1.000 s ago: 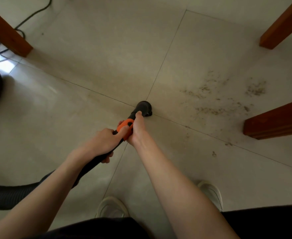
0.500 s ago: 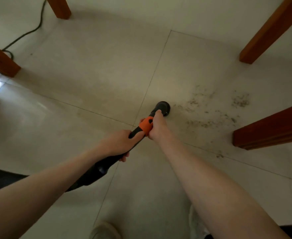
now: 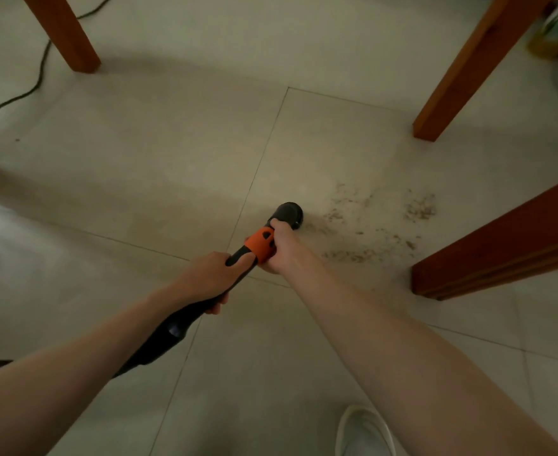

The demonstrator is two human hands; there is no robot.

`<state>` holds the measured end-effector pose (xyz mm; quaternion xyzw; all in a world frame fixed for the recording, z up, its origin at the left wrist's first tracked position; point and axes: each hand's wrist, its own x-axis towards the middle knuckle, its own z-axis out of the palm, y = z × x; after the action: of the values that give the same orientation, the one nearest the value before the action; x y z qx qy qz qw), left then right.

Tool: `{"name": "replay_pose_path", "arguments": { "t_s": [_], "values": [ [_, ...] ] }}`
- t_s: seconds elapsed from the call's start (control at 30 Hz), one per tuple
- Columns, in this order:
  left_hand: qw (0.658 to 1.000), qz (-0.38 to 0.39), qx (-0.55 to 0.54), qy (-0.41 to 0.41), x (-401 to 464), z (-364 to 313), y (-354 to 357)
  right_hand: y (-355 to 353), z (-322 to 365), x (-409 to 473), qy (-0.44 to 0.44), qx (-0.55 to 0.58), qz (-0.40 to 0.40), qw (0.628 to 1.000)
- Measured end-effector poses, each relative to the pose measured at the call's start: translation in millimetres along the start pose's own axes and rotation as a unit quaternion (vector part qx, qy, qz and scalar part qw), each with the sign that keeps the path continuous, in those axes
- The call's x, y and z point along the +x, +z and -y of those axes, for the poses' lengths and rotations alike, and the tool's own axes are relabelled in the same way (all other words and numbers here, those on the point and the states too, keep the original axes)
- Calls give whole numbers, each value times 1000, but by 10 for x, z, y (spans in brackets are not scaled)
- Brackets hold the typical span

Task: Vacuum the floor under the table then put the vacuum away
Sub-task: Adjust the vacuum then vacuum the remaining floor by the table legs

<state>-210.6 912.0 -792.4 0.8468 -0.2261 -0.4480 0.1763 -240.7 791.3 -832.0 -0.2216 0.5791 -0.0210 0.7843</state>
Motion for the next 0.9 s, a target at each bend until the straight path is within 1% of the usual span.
{"name": "replay_pose_path", "arguments": {
  "t_s": [0.1, 0.23, 0.4, 0.67, 0.8, 0.9],
  "values": [
    [1000, 1, 2, 3, 13, -40, 27, -18, -24, 14, -14, -6, -15, 1000],
    [1000, 9, 4, -4, 38, -130, 20, -63, -43, 96, -41, 23, -47, 998],
    [999, 33, 18, -9, 16, -187, -37, -149, -21, 133, -41, 58, -41, 997],
    [999, 33, 18, -19, 176, -394, -255, -11, 228, 88, -59, 40, -28, 997],
    [999, 35, 18, -8, 311, -479, -271, 12, 377, 155, -68, 24, -37, 997],
    [999, 46, 26, 2, 431, -571, -237, -59, 524, 188, -57, -2, -39, 998]
  ]
}}
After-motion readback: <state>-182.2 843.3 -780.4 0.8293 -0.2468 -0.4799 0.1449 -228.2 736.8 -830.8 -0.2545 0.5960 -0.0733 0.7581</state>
